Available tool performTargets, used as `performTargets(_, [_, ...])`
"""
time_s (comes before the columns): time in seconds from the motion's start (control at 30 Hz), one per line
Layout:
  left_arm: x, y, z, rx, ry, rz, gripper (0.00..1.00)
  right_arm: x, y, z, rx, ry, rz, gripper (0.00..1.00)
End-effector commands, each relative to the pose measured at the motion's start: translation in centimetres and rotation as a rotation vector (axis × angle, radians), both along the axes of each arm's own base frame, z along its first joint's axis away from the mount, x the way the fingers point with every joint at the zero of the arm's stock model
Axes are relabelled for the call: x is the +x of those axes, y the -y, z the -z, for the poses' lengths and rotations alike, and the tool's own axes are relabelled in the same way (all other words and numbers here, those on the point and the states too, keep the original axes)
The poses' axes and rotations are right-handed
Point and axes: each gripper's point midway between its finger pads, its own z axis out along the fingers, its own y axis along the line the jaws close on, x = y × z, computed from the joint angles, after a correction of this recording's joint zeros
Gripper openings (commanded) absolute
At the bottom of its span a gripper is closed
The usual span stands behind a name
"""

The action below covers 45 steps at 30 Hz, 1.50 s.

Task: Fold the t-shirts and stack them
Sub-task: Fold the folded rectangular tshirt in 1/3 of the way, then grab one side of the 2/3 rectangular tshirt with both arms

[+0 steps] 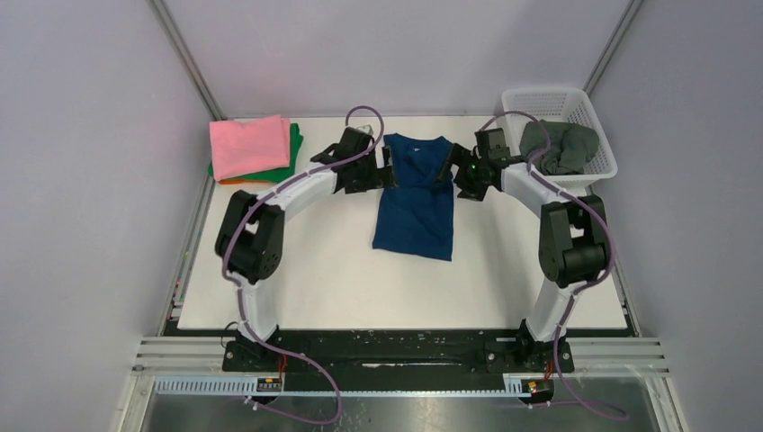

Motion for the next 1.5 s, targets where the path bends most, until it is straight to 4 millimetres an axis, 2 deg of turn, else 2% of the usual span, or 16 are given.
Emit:
performTargets(0.0, [-3.6,-0.8,-2.9,-0.068,0.034,0.015,0.99,-3.7,0.4,-1.9,0.006,0.03,-0.033,1.0])
performTargets(0.2, [-9.7,-2.7,0.6,-0.103,-0.09,-0.013,0.96,-11.4,0.4,1.6,0.038,-0.08,-0.037,0.99])
performTargets(0.33, [-12.5,-3.2,2.9,-0.111,-0.143,-0.024,0.9,-14.4,0.0,3.1,0.047,-0.114,-0.043,0.94])
performTargets(0.53, [-13.6,-2.0,5.3,-0.149,-0.206,-0.012,0.68,-16.4,-0.5,5.6,0.005,-0.186,-0.066,0.71])
performTargets(0.67, [-14.3,-1.1,6.8,-0.133,-0.24,0.008,0.55,-17.1,-0.4,6.9,-0.031,-0.212,-0.074,0.62])
performTargets(0.77, [-14.6,-0.9,7.9,-0.119,-0.272,0.015,0.38,-17.2,-0.3,7.2,-0.039,-0.224,-0.069,0.5])
performTargets(0.9, [-14.3,-1.3,9.1,-0.09,-0.277,-0.026,0.0,-17.5,0.5,7.8,-0.088,-0.227,-0.067,0.31])
performTargets(0.93, [-14.0,-1.4,9.2,-0.081,-0.269,-0.036,0.0,-17.5,0.7,8.0,-0.101,-0.231,-0.067,0.26])
performTargets(1.03, [-14.1,-1.1,8.7,-0.102,-0.252,-0.026,0.0,-18.1,0.0,7.9,-0.072,-0.244,-0.112,0.13])
performTargets(1.1, [-15.2,-1.2,8.0,-0.11,-0.235,-0.016,0.0,-19.2,-1.0,7.2,-0.023,-0.246,-0.165,0.09])
performTargets(1.13, [-15.8,-1.4,7.5,-0.114,-0.226,-0.015,0.0,-19.9,-1.3,6.8,-0.008,-0.244,-0.192,0.02])
performTargets(1.3, [-22.0,-3.4,6.1,-0.131,-0.232,0.008,0.0,-27.1,-2.6,4.8,0.074,-0.321,-0.347,0.0])
performTargets(1.37, [-24.3,-4.1,4.8,-0.138,-0.219,0.005,0.0,-30.2,-4.1,3.0,0.167,-0.318,-0.431,0.0])
performTargets(1.47, [-27.3,-4.6,1.4,-0.178,-0.136,0.036,0.0,-33.4,-5.2,-0.6,0.264,-0.264,-0.553,0.0])
